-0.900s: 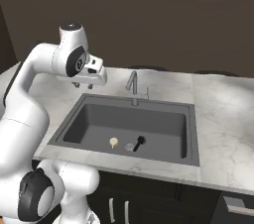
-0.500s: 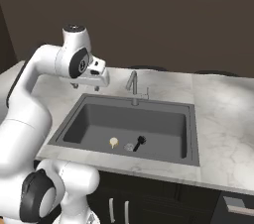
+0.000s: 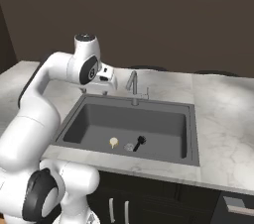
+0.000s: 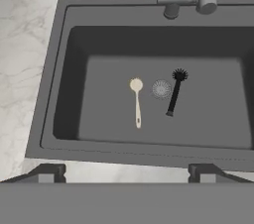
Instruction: Pick up the dish brush and dish brush from the sink, and place them back in the cabinet, and close the cabinet door.
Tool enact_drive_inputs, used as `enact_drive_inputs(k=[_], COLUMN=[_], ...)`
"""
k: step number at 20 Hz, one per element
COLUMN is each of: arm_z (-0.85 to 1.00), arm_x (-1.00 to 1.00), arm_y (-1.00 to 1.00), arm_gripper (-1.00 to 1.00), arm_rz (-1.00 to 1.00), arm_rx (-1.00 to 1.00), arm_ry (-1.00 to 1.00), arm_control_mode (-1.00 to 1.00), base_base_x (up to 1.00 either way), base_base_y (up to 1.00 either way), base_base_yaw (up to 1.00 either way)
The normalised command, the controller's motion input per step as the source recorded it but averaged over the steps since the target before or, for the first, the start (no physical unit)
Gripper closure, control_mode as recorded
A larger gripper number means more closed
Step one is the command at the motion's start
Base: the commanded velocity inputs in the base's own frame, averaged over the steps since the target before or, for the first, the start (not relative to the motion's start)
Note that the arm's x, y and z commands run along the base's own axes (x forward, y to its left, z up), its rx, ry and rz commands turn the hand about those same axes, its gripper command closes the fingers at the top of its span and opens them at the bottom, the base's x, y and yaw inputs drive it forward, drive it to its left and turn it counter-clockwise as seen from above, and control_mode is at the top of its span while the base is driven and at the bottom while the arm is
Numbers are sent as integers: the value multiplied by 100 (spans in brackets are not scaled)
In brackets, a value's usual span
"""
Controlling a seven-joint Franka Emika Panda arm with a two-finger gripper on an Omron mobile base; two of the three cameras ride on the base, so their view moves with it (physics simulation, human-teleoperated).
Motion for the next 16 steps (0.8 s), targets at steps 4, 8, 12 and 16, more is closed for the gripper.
enact_drive_inputs(k=[4, 8, 12, 16], arm_z=[-31, -26, -21, -19], arm_x=[28, 27, 19, 13], arm_y=[-24, -21, -21, -24], arm_gripper=[-100, -100, -100, -100], arm_rz=[0, 0, 0, 0], arm_rx=[0, 0, 0, 0], arm_ry=[0, 0, 0, 0], arm_control_mode=[-100, -100, -100, -100], base_base_x=[0, 0, 0, 0], base_base_y=[0, 0, 0, 0], base_base_yaw=[0, 0, 0, 0])
